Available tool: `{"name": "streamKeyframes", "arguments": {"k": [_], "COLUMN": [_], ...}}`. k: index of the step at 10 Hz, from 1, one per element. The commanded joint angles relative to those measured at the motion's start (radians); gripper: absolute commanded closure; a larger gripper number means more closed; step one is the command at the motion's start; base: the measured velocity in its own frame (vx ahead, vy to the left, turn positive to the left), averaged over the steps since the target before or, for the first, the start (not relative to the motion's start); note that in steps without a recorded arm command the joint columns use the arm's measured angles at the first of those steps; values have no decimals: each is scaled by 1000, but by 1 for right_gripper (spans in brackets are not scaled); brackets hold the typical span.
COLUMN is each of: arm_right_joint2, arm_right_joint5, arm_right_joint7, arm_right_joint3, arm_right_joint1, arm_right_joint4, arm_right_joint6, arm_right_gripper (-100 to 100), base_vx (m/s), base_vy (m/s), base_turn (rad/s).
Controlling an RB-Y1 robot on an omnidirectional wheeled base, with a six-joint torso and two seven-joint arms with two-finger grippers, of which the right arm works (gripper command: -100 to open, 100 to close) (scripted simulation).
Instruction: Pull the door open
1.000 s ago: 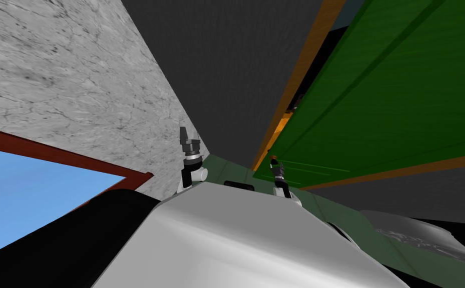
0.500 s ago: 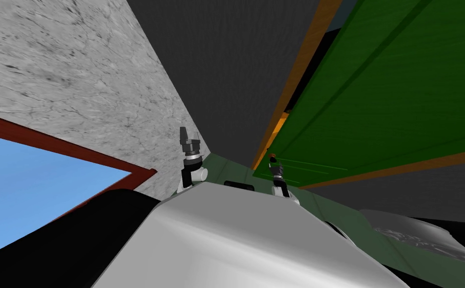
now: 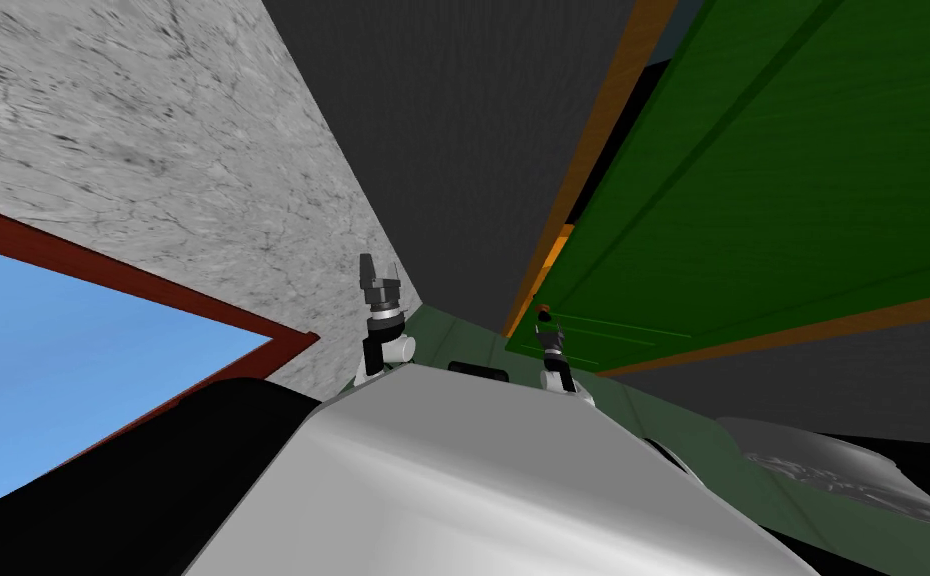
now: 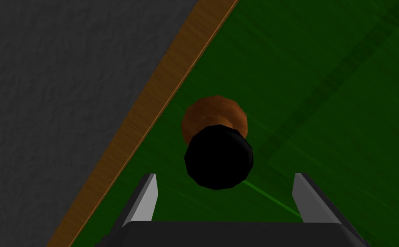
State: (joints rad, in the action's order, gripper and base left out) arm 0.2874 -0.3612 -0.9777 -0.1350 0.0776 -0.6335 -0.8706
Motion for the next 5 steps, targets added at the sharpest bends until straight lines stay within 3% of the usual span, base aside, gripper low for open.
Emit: {"name": "streamKeyframes", "arguments": {"k": [1,5], "arm_right_joint2": [-2,-13], "arm_right_joint5": [-8,-49], "arm_right_joint7": [-37,-143], "arm_right_joint3": [-5,-27], "arm_right_joint1": [0,6], "arm_right_joint4": [-3,-14], "arm_right_joint6": [3,16], "arm_right_gripper": [-100,-100], "base_vx": [-67,-58], "base_vy": [-25,-23], "base_turn": [13,24]}}
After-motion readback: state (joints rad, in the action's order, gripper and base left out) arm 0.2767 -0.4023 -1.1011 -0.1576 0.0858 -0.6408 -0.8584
